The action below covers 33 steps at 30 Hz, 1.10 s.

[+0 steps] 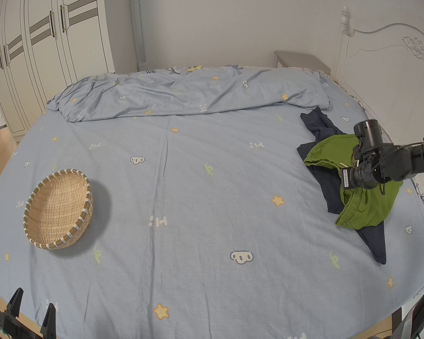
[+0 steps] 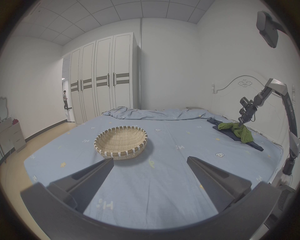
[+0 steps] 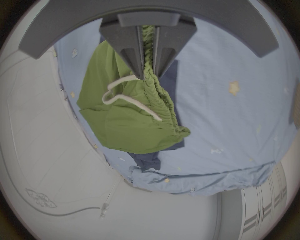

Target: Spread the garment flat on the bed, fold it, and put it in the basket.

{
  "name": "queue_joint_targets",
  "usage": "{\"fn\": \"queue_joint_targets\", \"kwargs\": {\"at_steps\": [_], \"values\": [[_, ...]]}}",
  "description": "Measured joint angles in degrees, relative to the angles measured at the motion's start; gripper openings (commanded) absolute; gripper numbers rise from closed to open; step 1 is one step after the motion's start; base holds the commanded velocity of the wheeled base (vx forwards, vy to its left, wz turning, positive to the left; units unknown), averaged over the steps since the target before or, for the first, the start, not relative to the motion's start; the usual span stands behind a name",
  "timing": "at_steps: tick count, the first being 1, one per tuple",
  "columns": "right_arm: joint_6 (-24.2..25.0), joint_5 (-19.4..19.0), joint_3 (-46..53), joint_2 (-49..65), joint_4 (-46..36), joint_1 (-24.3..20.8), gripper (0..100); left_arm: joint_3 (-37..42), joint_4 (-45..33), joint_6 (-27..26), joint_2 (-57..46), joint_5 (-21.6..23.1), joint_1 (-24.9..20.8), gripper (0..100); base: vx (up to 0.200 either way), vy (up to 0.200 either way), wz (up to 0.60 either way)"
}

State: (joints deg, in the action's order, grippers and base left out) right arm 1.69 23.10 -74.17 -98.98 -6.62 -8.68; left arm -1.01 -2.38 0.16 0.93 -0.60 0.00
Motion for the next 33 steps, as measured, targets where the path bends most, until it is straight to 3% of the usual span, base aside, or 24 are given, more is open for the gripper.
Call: {"fn": "queue_joint_targets", "kwargs": {"at_steps": [6, 9, 22, 29, 33], "values": [[7.5, -7.4, -6.73, 2.54, -10.92, -7.08, 0, 0.0, 0.0, 0.0, 0.0, 0.0, 0.0, 100, 0.0, 0.0, 0.0], [9.08, -8.9, -9.26, 3.5, -12.67, -11.13, 0, 0.0, 0.02, 0.0, 0.0, 0.0, 0.0, 100, 0.0, 0.0, 0.0], [12.73, -10.08, -18.72, 4.9, -18.12, -25.66, 0, 0.0, 0.0, 0.0, 0.0, 0.0, 0.0, 100, 0.0, 0.0, 0.0], [20.88, -10.68, -22.08, 2.45, -19.05, -35.58, 0, 0.0, 0.0, 0.0, 0.0, 0.02, 0.0, 100, 0.0, 0.0, 0.0], [26.38, -13.47, -27.43, -0.89, -18.75, -39.24, 0, 0.0, 0.02, 0.0, 0.0, 0.0, 0.0, 100, 0.0, 0.0, 0.0]]}}
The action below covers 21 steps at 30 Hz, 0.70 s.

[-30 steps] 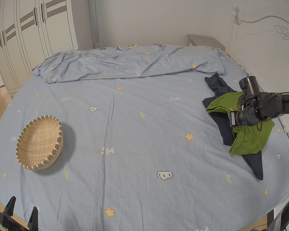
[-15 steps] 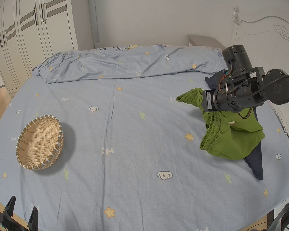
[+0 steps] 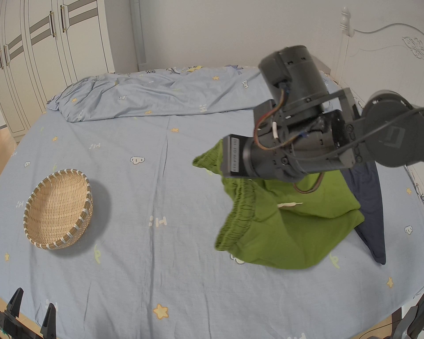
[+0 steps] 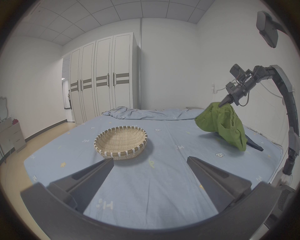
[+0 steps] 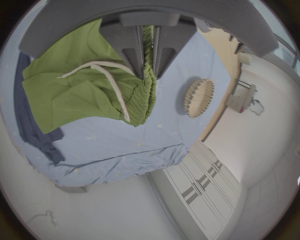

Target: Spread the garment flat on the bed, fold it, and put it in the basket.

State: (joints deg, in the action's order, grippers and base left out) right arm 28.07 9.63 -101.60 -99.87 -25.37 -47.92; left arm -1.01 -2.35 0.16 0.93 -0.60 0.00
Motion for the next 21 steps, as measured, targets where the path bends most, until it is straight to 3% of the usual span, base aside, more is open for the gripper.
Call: {"fn": "queue_joint_targets", "kwargs": {"at_steps": [8, 20, 21], "values": [[5.72, -3.69, -11.13, -7.72, 0.66, -3.62, 0, 0.0, -0.02, 0.0, 0.0, 0.0, 0.0, 100, 0.0, 0.0, 0.0], [6.73, -4.27, -10.84, -11.82, 5.52, -6.27, 0, 0.0, -0.02, 0.0, 0.0, 0.05, 0.0, 100, 0.0, 0.0, 0.0], [6.7, -4.27, -10.81, -12.01, 6.08, -6.49, 100, 0.0, -0.02, 0.0, 0.0, 0.06, 0.0, 100, 0.0, 0.0, 0.0]]}}
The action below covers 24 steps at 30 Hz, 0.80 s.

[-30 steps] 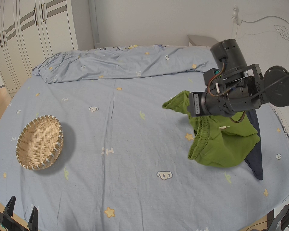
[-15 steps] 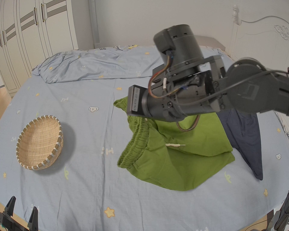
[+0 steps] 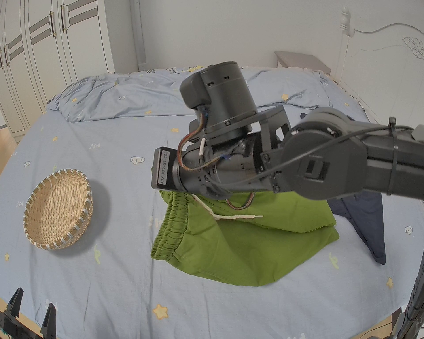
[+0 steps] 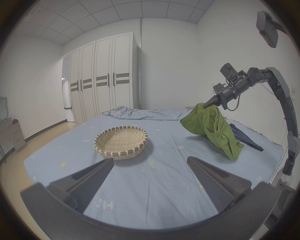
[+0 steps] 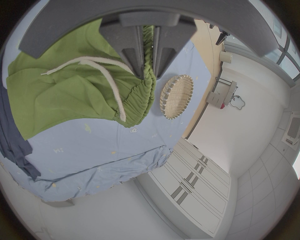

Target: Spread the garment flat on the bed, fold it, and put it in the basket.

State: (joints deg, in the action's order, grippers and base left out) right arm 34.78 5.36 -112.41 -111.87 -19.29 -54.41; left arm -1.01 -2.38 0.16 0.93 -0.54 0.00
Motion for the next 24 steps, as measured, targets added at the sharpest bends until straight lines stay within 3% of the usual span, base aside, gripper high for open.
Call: {"fn": "queue_joint_targets", "kwargs": {"at_steps": [11, 15, 24], "values": [[-5.5, 0.79, 1.11, -4.0, -0.79, -0.52, 100, 0.0, -0.05, -0.21, 0.0, 0.21, 0.0, 100, 0.0, 0.0, 0.0], [-5.39, 0.84, 1.9, -5.05, -0.99, -0.37, 100, 0.0, -0.07, -0.27, 0.0, 0.21, 0.0, 100, 0.0, 0.0, 0.0], [-5.01, 0.51, 6.44, -2.1, -1.05, 5.29, 100, -0.24, 0.93, -1.82, 0.0, 0.22, -0.1, 100, 0.0, 0.0, 0.0]]}}
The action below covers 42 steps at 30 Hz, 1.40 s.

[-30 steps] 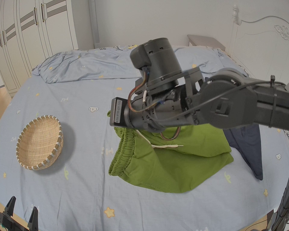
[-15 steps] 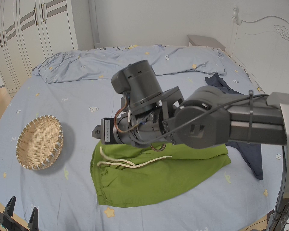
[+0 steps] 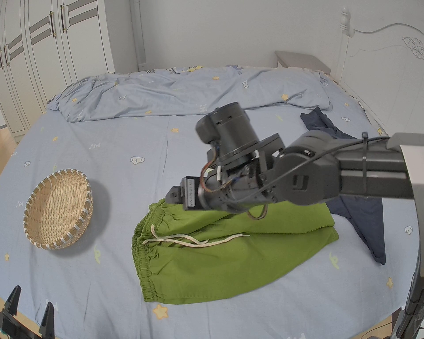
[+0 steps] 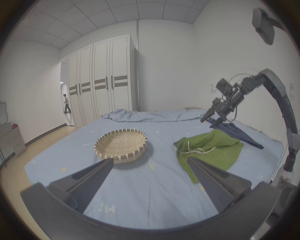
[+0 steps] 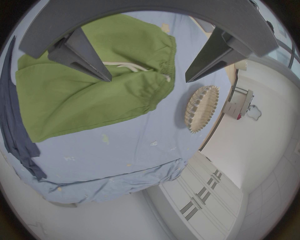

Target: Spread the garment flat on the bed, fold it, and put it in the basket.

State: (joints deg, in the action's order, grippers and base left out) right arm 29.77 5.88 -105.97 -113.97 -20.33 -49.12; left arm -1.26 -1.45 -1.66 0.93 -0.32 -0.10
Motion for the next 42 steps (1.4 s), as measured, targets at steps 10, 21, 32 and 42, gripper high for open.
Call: {"fn": "queue_joint_targets", "kwargs": {"at_steps": [10, 21, 32, 42], "values": [[-0.21, -0.44, 4.84, 5.1, 0.22, 5.27, 100, -16.79, -0.76, 6.99, 7.51, 0.43, -3.01, 100, 0.0, 0.0, 0.0], [-1.85, -5.03, 15.87, 13.47, 0.49, 16.21, 100, -29.89, 0.91, 13.25, 35.1, 6.45, -7.39, 100, 0.0, 0.0, 0.0], [-7.52, -20.16, 35.22, 23.95, 5.01, 35.23, 100, -24.56, 10.47, 17.4, 62.77, 32.28, -9.08, 100, 0.0, 0.0, 0.0], [-10.86, -26.48, 44.54, 30.49, 9.14, 43.78, 100, -13.41, 24.58, 18.49, 82.09, 43.64, -7.18, 100, 0.0, 0.0, 0.0]]}}
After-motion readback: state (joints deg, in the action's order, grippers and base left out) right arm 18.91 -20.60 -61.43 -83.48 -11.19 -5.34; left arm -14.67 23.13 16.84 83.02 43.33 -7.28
